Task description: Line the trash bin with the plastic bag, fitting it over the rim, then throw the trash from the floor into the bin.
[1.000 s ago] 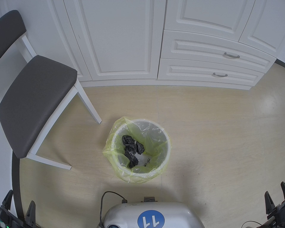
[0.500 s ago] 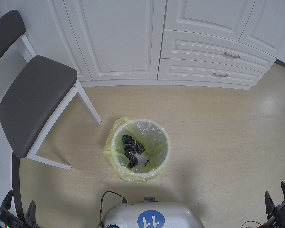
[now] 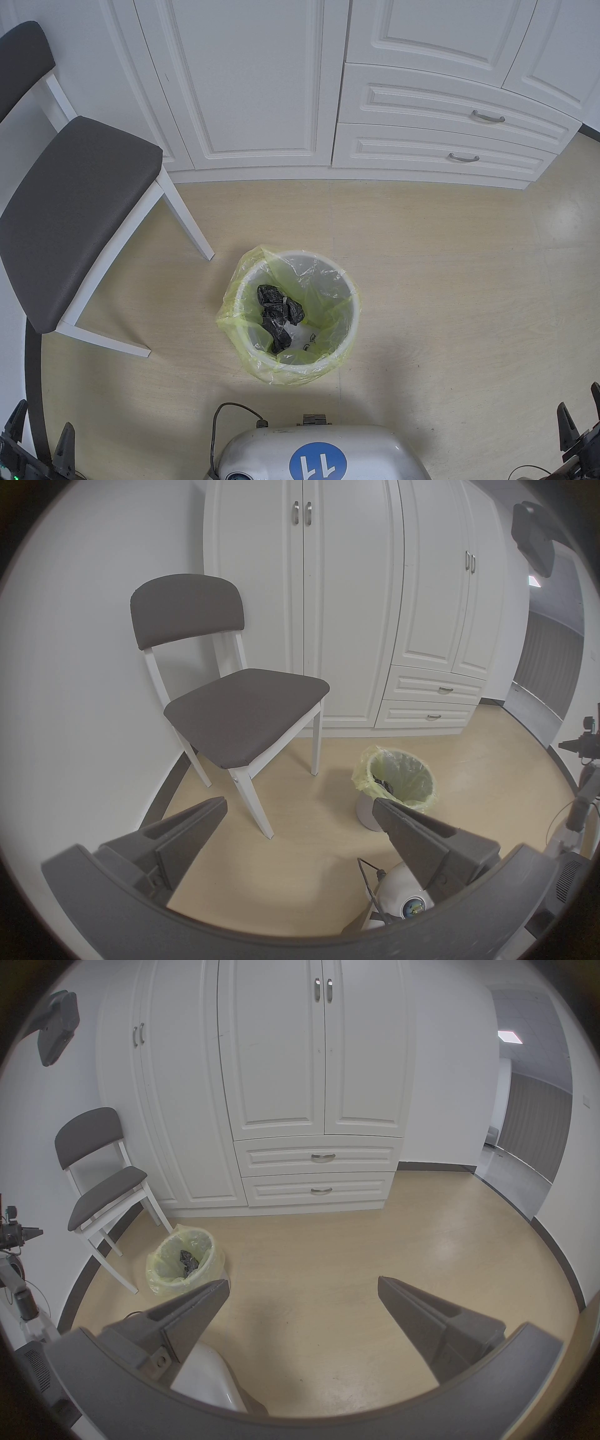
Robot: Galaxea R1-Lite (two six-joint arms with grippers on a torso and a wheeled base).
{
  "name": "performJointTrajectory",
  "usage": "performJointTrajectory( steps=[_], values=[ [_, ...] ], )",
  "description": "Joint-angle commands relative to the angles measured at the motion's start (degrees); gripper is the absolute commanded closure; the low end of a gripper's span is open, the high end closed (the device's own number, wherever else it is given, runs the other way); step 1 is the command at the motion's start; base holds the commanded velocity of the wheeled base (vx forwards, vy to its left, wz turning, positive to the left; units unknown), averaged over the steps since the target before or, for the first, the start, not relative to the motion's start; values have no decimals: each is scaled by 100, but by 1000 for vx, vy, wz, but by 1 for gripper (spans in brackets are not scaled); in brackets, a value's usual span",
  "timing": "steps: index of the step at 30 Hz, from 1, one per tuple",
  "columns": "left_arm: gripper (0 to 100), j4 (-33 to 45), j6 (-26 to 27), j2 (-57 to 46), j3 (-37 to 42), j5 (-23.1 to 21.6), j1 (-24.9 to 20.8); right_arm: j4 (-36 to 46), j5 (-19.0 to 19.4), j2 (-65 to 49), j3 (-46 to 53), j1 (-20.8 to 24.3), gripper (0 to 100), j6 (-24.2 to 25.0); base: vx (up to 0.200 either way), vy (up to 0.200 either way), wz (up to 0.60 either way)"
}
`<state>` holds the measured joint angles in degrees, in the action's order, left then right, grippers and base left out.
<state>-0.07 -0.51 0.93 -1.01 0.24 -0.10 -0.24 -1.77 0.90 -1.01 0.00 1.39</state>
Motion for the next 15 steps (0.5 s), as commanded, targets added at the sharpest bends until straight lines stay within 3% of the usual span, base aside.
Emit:
performJointTrajectory(
  steps=[1,15],
  values=[
    [0,-1,-2,-93,101,2,1,-2,1,-81,101,0,0,2,0,0,0],
    [0,-1,-2,-93,101,2,1,-2,1,-90,101,0,0,2,0,0,0]
  ],
)
